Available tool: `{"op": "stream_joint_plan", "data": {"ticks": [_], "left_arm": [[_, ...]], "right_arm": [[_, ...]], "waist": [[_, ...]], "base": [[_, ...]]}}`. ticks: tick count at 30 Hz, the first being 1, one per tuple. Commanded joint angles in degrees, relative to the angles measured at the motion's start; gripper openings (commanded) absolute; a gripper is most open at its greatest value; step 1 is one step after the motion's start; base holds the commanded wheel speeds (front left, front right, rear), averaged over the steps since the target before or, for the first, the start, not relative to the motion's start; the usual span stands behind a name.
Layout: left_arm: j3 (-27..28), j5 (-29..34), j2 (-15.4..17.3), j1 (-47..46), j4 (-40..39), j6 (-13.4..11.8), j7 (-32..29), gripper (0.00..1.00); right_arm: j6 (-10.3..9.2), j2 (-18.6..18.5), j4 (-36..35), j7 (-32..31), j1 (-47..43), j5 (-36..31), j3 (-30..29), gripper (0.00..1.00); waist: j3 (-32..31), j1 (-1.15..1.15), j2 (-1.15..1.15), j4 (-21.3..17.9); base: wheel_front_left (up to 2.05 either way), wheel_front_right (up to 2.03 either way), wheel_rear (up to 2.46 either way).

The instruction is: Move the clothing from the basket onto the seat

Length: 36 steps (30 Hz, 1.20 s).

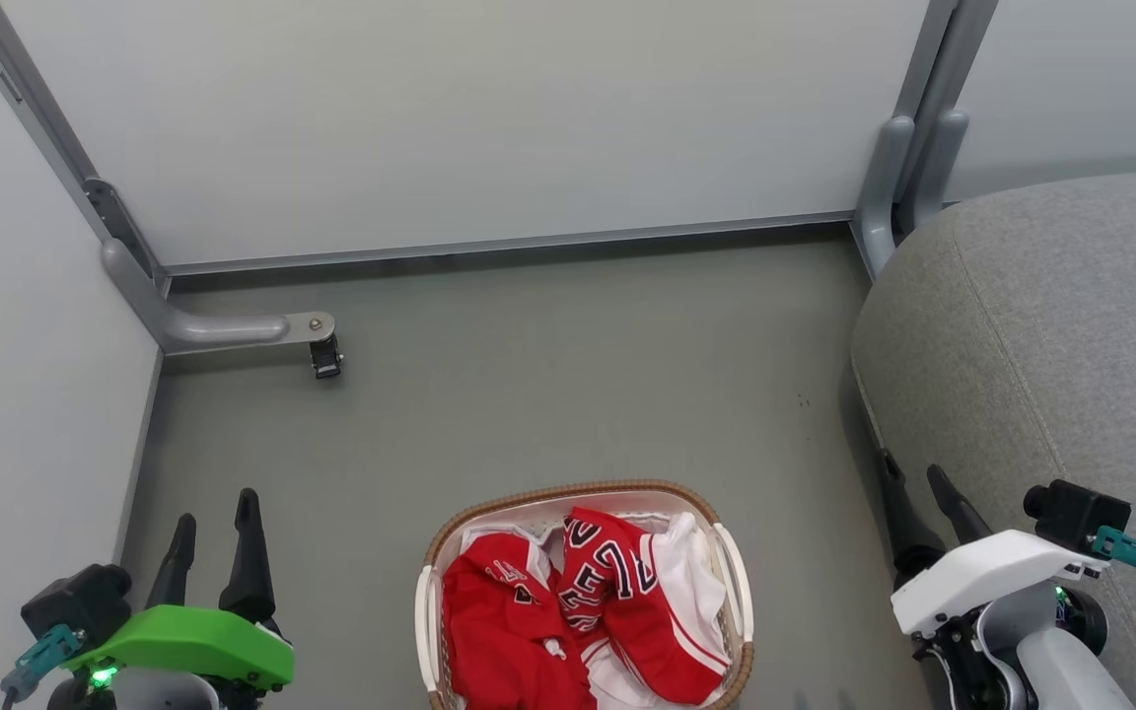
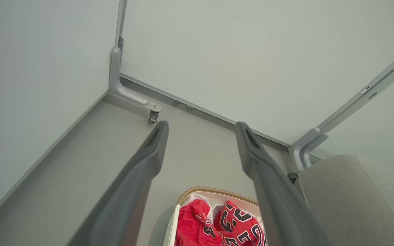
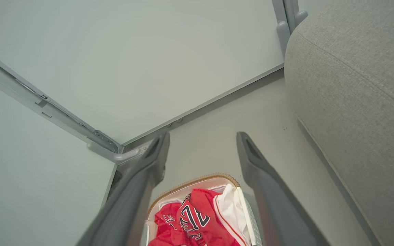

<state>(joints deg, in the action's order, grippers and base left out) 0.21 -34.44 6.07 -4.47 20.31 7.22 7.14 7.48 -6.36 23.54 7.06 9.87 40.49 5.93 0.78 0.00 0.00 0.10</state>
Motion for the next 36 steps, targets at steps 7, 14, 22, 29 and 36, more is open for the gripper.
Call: {"op": "stream_joint_plan", "data": {"ticks": [7,14,22,29,36], "left_arm": [[-0.56,5.63,0.64,0.30,-0.42,-0.16,1.40,1.00],[-1.24,10.08,1.16,0.30,0.54,-0.11,2.47,1.00],[-1.52,14.28,1.35,0.95,1.52,-0.10,3.60,1.00],[-1.40,17.61,1.15,1.53,2.09,-0.08,4.41,1.00],[-1.14,20.53,0.91,1.81,2.67,0.05,5.33,1.00]], "right_arm": [[0.01,-0.39,0.93,1.47,0.34,-5.70,0.92,1.00],[0.01,-0.47,2.44,2.55,0.74,-10.07,1.83,1.00],[0.02,-0.46,4.03,3.64,1.20,-14.23,2.95,1.00],[0.02,-0.22,4.90,4.51,1.44,-17.94,2.57,1.00],[0.02,0.15,5.38,5.38,1.18,-21.66,1.42,1.00]], "waist": [[0.02,0.00,0.00,0.10],[0.18,0.00,0.00,0.20],[0.27,0.00,0.00,0.26],[0.37,0.00,0.00,0.25],[0.48,0.00,0.00,0.25]], "base": [[0.00,0.00,0.00],[0.00,0.00,0.00],[0.00,0.00,0.00],[0.00,0.00,0.00],[0.00,0.00,0.00]]}}
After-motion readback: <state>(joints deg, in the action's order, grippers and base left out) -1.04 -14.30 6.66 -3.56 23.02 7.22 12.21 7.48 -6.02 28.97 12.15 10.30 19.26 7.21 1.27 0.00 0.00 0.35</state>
